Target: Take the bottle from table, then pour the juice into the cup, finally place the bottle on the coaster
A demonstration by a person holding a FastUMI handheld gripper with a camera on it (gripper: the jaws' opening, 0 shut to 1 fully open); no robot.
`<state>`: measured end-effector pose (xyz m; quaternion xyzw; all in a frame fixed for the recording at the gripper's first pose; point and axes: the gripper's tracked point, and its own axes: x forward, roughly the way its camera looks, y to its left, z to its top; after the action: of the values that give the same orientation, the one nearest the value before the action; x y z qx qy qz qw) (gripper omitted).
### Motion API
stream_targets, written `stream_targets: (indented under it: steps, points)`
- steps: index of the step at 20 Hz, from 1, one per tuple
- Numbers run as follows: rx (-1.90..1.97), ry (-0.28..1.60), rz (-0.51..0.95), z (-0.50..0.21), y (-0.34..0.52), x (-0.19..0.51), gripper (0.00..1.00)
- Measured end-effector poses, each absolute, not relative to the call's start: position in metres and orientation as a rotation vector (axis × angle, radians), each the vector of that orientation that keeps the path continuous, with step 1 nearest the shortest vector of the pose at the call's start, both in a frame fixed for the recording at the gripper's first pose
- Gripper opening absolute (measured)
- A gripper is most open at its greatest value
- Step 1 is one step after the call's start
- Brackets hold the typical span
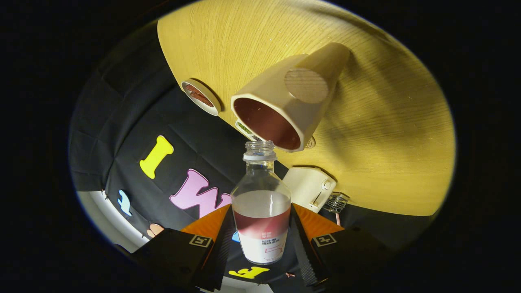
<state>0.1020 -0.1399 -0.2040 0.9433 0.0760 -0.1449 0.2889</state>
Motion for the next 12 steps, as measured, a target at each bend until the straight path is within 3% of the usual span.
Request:
stream_targets:
  steps: [12]
  points:
    - [2.432, 0.195, -0.378, -0.2026, -0.1429, 0.1, 0.74]
